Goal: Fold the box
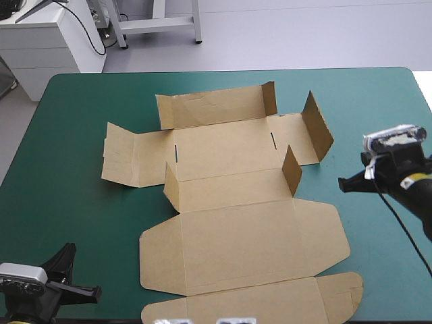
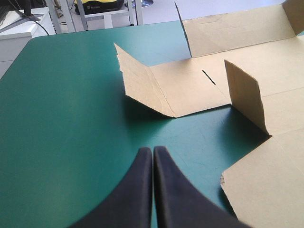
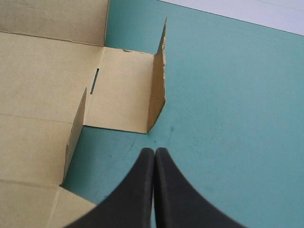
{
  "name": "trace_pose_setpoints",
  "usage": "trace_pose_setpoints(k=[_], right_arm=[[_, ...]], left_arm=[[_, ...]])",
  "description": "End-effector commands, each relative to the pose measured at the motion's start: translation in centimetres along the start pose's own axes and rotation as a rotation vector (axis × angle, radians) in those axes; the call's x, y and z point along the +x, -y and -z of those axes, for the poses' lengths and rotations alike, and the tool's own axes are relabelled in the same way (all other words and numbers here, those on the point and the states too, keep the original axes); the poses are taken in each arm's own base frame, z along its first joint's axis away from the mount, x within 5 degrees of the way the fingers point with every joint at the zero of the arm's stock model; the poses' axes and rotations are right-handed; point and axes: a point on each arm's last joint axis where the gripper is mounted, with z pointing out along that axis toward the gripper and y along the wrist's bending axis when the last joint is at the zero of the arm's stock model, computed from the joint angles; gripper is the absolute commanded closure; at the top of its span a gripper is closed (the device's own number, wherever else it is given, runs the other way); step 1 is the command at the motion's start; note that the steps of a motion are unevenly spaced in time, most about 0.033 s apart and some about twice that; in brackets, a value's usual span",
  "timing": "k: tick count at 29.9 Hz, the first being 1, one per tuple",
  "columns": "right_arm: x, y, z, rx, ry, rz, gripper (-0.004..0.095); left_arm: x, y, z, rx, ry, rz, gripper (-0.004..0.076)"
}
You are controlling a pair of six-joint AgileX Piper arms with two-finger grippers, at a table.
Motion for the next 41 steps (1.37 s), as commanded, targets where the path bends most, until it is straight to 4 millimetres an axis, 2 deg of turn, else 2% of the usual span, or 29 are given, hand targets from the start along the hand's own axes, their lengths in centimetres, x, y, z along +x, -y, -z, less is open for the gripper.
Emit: trace_pose_setpoints(k=[1,7,14,17,21,25,27,41], right_arm=[[-3.5,0.6,-2.3,-0.031,0.046,-0.004,0.0929],[-6.9,1.8,-6.9,-0.058,0.003,-0.003,0.0927],[-8.1,2.6,-13.1,-0.117,-0.129,-0.011,0.0911],[-8.6,2.7,-15.4,-0.159,-0.143,0.014,0.0819],[-9.2,2.9,-17.5,-0.179,-0.155,0.022,0.0603],[-9.1,3.1,-18.8,-0.188,-0.176,0.018,0.0377],[-8.8,3.1,-19.4,-0.187,-0.190,0.020,0.0312],[-5.2,3.5,-24.4,-0.176,-0.343,0.069,0.0293]], left_arm=[[-1.2,0.0,0.6,-0.004,0.106,0.006,0.0731],[-1.2,0.0,0.6,-0.004,0.106,0.006,0.0731],[-1.2,0.0,0.6,-0.004,0.106,0.006,0.0731],[-1.2,0.0,0.6,-0.004,0.106,0.006,0.0731],[-1.2,0.0,0.6,-0.004,0.106,0.006,0.0731],[-1.2,0.0,0.6,-0.004,0.106,0.006,0.0731],[-1.2,0.0,0.6,-0.004,0.106,0.006,0.0731],[-1.2,0.0,0.6,-0.004,0.106,0.006,0.0731]])
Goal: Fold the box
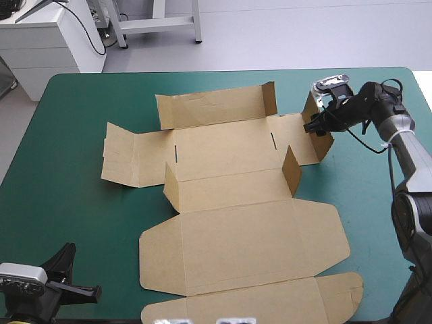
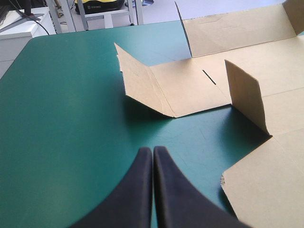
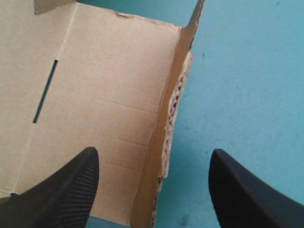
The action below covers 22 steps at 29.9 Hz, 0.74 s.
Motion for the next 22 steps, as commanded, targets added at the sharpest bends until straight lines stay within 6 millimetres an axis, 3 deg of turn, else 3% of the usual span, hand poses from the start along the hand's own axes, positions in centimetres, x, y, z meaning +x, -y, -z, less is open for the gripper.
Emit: trace_pose_setpoints(k=[1,6,9,12,17,22], right_arm=[[-1.4,0.0,2.1,0.046,0.078,0.044,0.0293],[-1.2,0.1,1.4,0.047,0.058,0.077,0.0302],[-1.1,0.0,0.6,0.039,0.040,0.093,0.0365],[-1.1,-0.3,0.1,0.036,0.028,0.106,0.0505],[-1.4,-0.7,0.1,0.046,0.033,0.156,0.0932],[-2.9,-1.1,2.3,0.049,0.030,0.274,0.0927]], left_arm=[[-1.2,0.0,0.6,-0.003,0.105,0.006,0.0731],[-1.2,0.0,0.6,-0.003,0.105,0.006,0.0731],[-1.2,0.0,0.6,-0.003,0.105,0.006,0.0731],[-1.2,0.0,0.6,-0.003,0.105,0.006,0.0731],[-1.2,0.0,0.6,-0.003,0.105,0.006,0.0731],[-1.2,0.0,0.6,-0.003,0.105,0.010,0.0731]])
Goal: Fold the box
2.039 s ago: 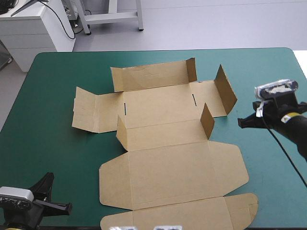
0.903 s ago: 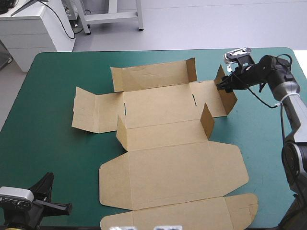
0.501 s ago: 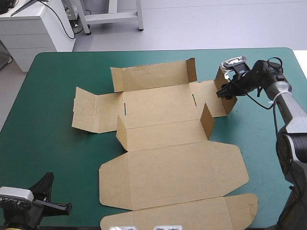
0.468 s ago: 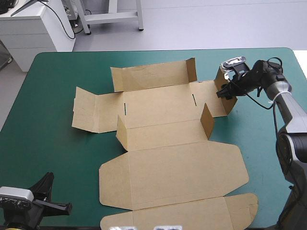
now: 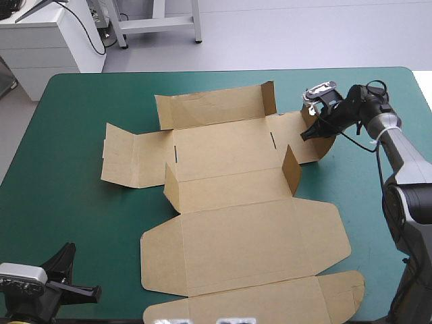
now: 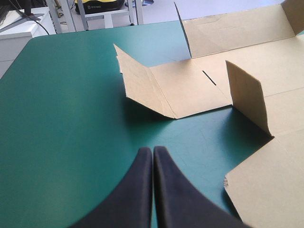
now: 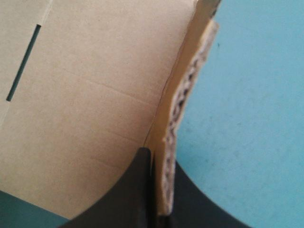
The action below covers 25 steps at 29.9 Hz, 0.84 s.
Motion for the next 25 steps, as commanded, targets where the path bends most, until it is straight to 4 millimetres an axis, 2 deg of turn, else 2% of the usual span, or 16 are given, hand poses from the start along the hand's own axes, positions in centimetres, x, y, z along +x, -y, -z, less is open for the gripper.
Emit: trace_pose_setpoints(k=[1,6,10,13,18,25], right_arm=[[-2.7,-0.4,5.5,0.052,0.091,0.150,0.0927],[-5.0,-1.8,10.9,0.200,0.136,0.317,0.0922],[-6.0,-4.9,14.2,0.327,0.144,0.558,0.0921],[-6.8,-7.0,16.0,0.427,0.160,0.678,0.0921],[-8.1,-10.9,17.5,0.463,0.273,0.799,0.0922],[-8.8,-15.3,17.7,0.413,0.332,0.920,0.0921]], left_arm=[[-1.2,0.0,0.6,-0.005,0.105,0.020,0.0731],[-1.2,0.0,0.6,-0.005,0.105,0.020,0.0731],[-1.2,0.0,0.6,-0.005,0.105,0.020,0.0731],[-1.2,0.0,0.6,-0.005,0.105,0.020,0.0731],[-1.2,0.0,0.6,-0.005,0.105,0.020,0.0731],[-1.2,0.0,0.6,-0.005,0.105,0.020,0.0731]])
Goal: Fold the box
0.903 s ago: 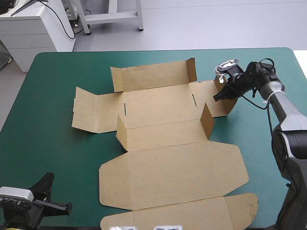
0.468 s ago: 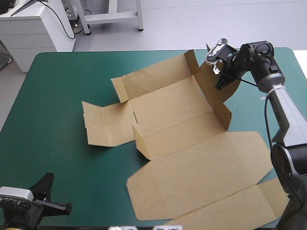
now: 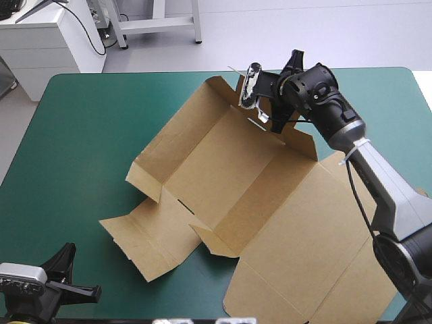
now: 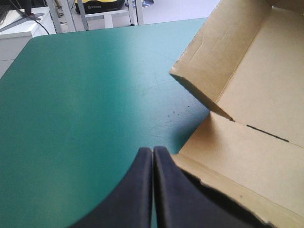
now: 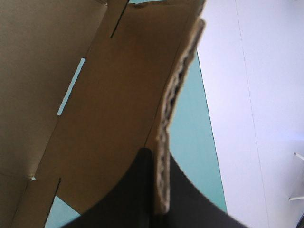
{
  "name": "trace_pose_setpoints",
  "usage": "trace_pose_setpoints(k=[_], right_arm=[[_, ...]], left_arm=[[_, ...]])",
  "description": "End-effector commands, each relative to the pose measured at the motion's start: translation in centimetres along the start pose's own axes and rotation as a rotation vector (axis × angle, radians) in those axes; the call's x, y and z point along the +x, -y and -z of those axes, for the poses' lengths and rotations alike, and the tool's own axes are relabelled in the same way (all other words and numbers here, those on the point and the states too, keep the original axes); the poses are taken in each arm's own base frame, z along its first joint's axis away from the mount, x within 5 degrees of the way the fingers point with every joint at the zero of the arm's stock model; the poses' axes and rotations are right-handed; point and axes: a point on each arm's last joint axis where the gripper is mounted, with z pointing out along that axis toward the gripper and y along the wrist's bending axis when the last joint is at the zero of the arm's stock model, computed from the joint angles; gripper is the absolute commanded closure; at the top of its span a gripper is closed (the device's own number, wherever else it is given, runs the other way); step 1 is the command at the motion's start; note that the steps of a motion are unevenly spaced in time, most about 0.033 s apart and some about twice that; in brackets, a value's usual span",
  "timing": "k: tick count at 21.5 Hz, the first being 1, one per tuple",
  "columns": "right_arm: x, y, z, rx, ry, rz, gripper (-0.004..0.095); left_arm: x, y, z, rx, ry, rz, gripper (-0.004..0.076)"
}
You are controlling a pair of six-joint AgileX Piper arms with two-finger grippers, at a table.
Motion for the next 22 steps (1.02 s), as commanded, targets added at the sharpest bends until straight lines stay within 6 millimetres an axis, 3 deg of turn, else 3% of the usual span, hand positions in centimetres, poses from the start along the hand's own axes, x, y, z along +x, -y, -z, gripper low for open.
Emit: trace_pose_setpoints(k=[1,8,12,17,22], right_arm=[[-1.7,1.2,4.1,0.132,0.104,0.072,0.0921],[-5.9,-0.7,5.6,0.179,0.264,0.208,0.0922],[-8.8,-0.7,6.6,0.331,0.444,0.268,0.0929],[-10.8,-1.5,2.9,0.421,0.508,0.370,0.0929],[-12.2,-3.3,-0.4,0.351,0.575,0.291,0.0929]], left_arm=[[-1.2,0.0,0.6,-0.004,0.104,0.016,0.0731],[-1.2,0.0,0.6,-0.004,0.104,0.016,0.0731],[-1.2,0.0,0.6,-0.004,0.104,0.016,0.0731],[-1.2,0.0,0.6,-0.004,0.104,0.016,0.0731],[-1.2,0.0,0.6,-0.004,0.104,0.016,0.0731]])
